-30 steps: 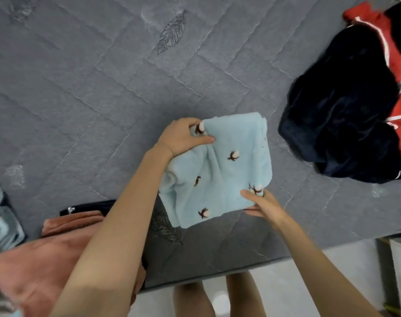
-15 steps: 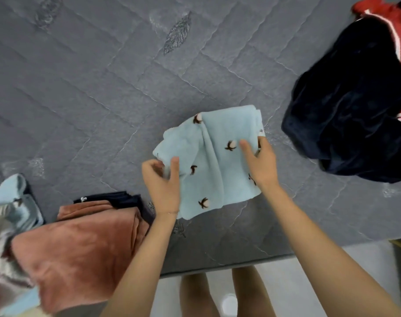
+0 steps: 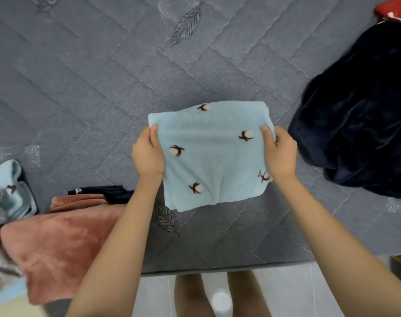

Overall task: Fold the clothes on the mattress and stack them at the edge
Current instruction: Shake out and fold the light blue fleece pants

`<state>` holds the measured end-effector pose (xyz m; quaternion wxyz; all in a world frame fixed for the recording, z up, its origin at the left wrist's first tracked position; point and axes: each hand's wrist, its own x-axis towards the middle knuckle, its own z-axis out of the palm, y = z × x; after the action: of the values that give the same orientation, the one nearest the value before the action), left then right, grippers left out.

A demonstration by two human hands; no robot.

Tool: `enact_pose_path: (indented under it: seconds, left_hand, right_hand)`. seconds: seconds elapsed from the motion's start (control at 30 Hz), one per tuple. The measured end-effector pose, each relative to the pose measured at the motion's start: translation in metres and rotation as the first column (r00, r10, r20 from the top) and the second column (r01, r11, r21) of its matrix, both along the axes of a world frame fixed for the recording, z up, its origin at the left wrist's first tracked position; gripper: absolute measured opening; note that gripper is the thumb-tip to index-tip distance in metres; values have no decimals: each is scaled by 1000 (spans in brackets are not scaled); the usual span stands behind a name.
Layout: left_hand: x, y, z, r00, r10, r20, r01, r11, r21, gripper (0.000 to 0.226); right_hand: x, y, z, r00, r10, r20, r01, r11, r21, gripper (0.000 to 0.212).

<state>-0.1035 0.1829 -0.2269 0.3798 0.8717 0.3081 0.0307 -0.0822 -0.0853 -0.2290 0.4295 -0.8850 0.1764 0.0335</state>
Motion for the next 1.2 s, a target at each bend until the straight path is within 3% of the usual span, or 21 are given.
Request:
enact_pose_path:
  seconds: [0.1,0.23,0.37,0.57,0.63,0.73,0.8,0.9,0.97,1.03,1.1,1.2]
  left_hand:
    - [-10,0,-6,1000,0,-1,0,1000,-32,43]
    - [-47,-5,-3,993,102,59,-93,986,-139,11]
    - [-92,-20,4,979,181,90,-157,960,-231,18]
    - [-154,-61,-2,996,79,-28,-84,944,-319,18]
    - [-160,-64,-4,989,137,-57,-148,931,-335,20]
    - [-153,-55,1,936,350,-33,-335,860,-385,19]
    - [-148,-44,4,915,403,2,-371,844,-388,14]
    - [-140,-37,4,951,310,-23,-297,885,-359,9]
    - [-129,-35,0,969,229,-98,-249,892,-378,14]
    - [-115,-30,-3,961,208,-182,-273,823,-499,38]
    - [-99,-26,-3,955,172,-243,-295,657,-693,61]
    - [-80,-24,-10,946,123,-298,-318,518,-794,81]
  right_hand:
    - [-8,0,-7,1000,-2,-18,2,1000,-21,40]
    - [-35,-7,-12,994,-24,-108,27,999,32,37]
    - [-73,-8,-7,990,-7,-141,24,992,123,30]
    - [-118,-3,-5,965,-7,-263,66,974,216,19]
    - [-119,-6,-6,955,-39,-295,121,957,264,22]
    - [-114,-13,-5,943,-144,-299,235,927,292,39]
    - [-107,-14,-3,935,-180,-307,270,921,282,38]
    - [-99,-8,-2,947,-152,-282,233,931,280,34]
    - [-90,-6,-2,958,-125,-258,192,948,253,15]
    - [-75,-9,-5,953,-70,-296,145,960,240,55]
    - [-57,-11,-7,929,2,-371,126,940,318,101]
    - [-33,-11,-14,867,116,-485,129,888,442,121]
